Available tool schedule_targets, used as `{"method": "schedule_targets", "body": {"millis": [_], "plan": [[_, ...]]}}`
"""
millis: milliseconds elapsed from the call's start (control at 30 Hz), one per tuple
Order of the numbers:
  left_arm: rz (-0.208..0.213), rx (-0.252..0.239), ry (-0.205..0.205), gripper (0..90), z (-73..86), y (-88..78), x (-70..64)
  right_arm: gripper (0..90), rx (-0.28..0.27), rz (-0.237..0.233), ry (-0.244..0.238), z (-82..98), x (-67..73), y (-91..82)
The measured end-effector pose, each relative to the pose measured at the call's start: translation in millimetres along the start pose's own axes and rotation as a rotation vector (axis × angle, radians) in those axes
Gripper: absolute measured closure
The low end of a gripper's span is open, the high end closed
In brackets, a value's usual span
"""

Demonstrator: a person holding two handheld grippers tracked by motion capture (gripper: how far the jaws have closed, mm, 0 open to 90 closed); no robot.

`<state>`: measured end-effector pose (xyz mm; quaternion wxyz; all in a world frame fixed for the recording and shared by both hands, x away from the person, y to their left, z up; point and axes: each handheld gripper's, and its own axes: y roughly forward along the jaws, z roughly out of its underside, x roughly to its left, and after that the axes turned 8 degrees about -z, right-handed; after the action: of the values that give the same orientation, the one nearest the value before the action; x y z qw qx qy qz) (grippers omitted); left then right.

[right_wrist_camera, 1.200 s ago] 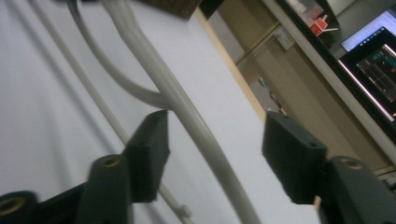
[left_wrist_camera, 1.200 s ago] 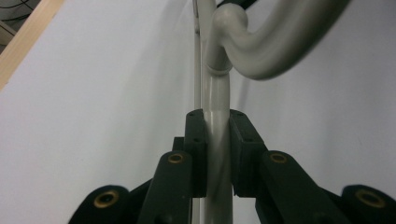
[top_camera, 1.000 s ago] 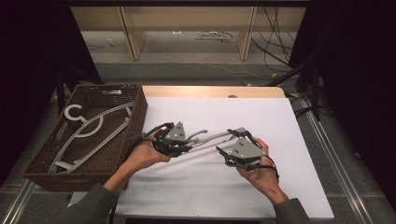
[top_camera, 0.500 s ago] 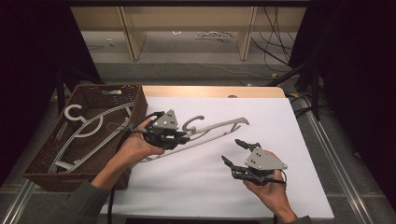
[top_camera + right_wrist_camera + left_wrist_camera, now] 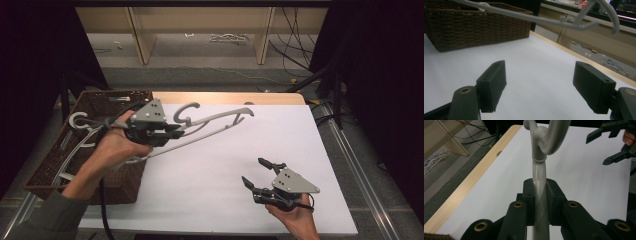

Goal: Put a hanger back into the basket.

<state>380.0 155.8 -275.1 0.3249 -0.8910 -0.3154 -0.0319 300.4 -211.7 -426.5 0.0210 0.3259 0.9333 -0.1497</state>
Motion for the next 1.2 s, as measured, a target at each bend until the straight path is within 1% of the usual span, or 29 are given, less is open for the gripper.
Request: {"method": "schedule_targets", "body": {"millis": [167, 267, 300, 333, 367, 400, 433, 467, 500, 533, 567, 600, 633, 667, 700, 733, 767, 833, 867, 900, 933, 967, 1000, 1067, 1100, 1133, 1167, 1200], "plan": [[-0.059, -0.002, -0.038, 79.3, 6.9, -20.0, 18.3, 25.9, 0.001, -0.007, 0.026, 1.9, 1.6, -2.9], [-0.092, 0.000, -0.045, 79.3, 13.5, -28.4, 29.7, 21.8, 0.006, -0.001, 0.055, 3.0, 3.1, -3.7], [-0.102, 0.009, -0.054, 79.3, 16.0, -31.0, 33.1, 21.4, -0.001, -0.005, 0.064, 3.2, 3.4, -3.8], [-0.113, 0.000, -0.066, 79.3, 19.7, -32.3, 36.3, 20.5, -0.008, 0.003, 0.070, 3.5, 3.7, -4.1], [-0.122, 0.013, -0.079, 79.3, 22.5, -34.7, 39.4, 18.8, -0.005, 0.003, 0.081, 3.6, 4.2, -5.0], [-0.131, 0.017, -0.081, 79.3, 25.6, -36.5, 43.2, 17.2, -0.008, 0.009, 0.086, 3.8, 4.7, -5.5], [-0.142, 0.012, -0.096, 79.3, 29.1, -37.7, 46.3, 16.0, -0.003, 0.004, 0.084, 4.0, 4.7, -6.6], [-0.150, 0.013, -0.110, 79.3, 32.1, -39.4, 49.2, 16.1, -0.011, 0.005, 0.086, 4.2, 5.2, -7.3], [-0.154, 0.021, -0.118, 79.3, 34.7, -41.4, 52.1, 16.0, -0.014, 0.005, 0.091, 4.3, 5.4, -8.2], [-0.154, 0.021, -0.118, 79.3, 34.7, -41.4, 52.1, 16.0, -0.014, 0.005, 0.091, 4.3, 5.4, -8.2], [-0.161, 0.017, -0.129, 79.3, 38.6, -42.9, 55.6, 15.8, -0.022, 0.007, 0.101, 4.6, 6.0, -8.6], [-0.169, 0.021, -0.140, 79.3, 43.4, -45.0, 60.0, 15.6, -0.030, -0.022, 0.117, 6.1, 7.7, -8.9], [-0.179, 0.018, -0.140, 79.3, 46.1, -45.9, 62.2, 15.6, -0.014, -0.017, 0.098, 5.9, 7.2, -10.8], [-0.180, 0.014, -0.145, 79.3, 49.0, -46.0, 63.7, 15.6, -0.013, -0.023, 0.106, 6.0, 8.5, -11.2], [-0.186, 0.012, -0.146, 79.3, 51.9, -46.3, 65.4, 15.6, -0.021, -0.016, 0.098, 6.2, 8.4, -11.1], [-0.191, 0.026, -0.143, 79.3, 53.6, -47.5, 67.2, 15.6, -0.017, -0.016, 0.100, 6.2, 8.6, -11.8], [-0.197, 0.030, -0.161, 79.3, 57.3, -47.7, 68.8, 15.6, -0.014, -0.017, 0.102, 6.4, 8.8, -12.2], [-0.207, 0.026, -0.169, 79.3, 62.9, -47.4, 71.9, 15.6, -0.016, -0.014, 0.109, 7.1, 9.6, -12.6], [-0.207, 0.028, -0.180, 79.3, 66.8, -47.2, 74.3, 15.6, -0.010, -0.019, 0.126, 7.1, 10.9, -13.1], [-0.209, 0.035, -0.187, 79.3, 69.7, -47.2, 76.4, 15.7, -0.020, -0.011, 0.104, 7.5, 9.6, -13.0], [-0.213, 0.038, -0.196, 79.3, 72.7, -47.2, 78.7, 15.7, -0.016, -0.014, 0.105, 7.7, 9.8, -13.4], [-0.215, 0.029, -0.207, 79.3, 76.2, -46.2, 81.1, 15.7, -0.014, -0.015, 0.105, 7.9, 9.9, -13.5], [-0.222, 0.040, -0.214, 79.3, 78.8, -47.0, 83.4, 15.7, -0.013, -0.015, 0.105, 8.0, 9.9, -13.7], [-0.230, 0.039, -0.231, 79.3, 84.4, -47.5, 87.4, 15.8, -0.012, -0.016, 0.103, 8.2, 9.9, -13.7], [-0.231, 0.041, -0.234, 79.3, 86.2, -48.1, 89.2, 15.9, -0.006, -0.019, 0.105, 8.4, 10.1, -13.8], [-0.238, 0.040, -0.247, 79.3, 89.2, -49.1, 91.1, 15.8, -0.005, -0.018, 0.103, 8.6, 9.9, -13.7], [-0.240, 0.030, -0.250, 79.3, 91.7, -49.8, 92.9, 15.8, 0.000, -0.021, 0.099, 8.7, 9.3, -13.9], [-0.250, 0.038, -0.257, 79.3, 93.3, -51.8, 94.0, 15.8, 0.010, -0.022, 0.102, 8.4, 9.3, -14.7]]}}
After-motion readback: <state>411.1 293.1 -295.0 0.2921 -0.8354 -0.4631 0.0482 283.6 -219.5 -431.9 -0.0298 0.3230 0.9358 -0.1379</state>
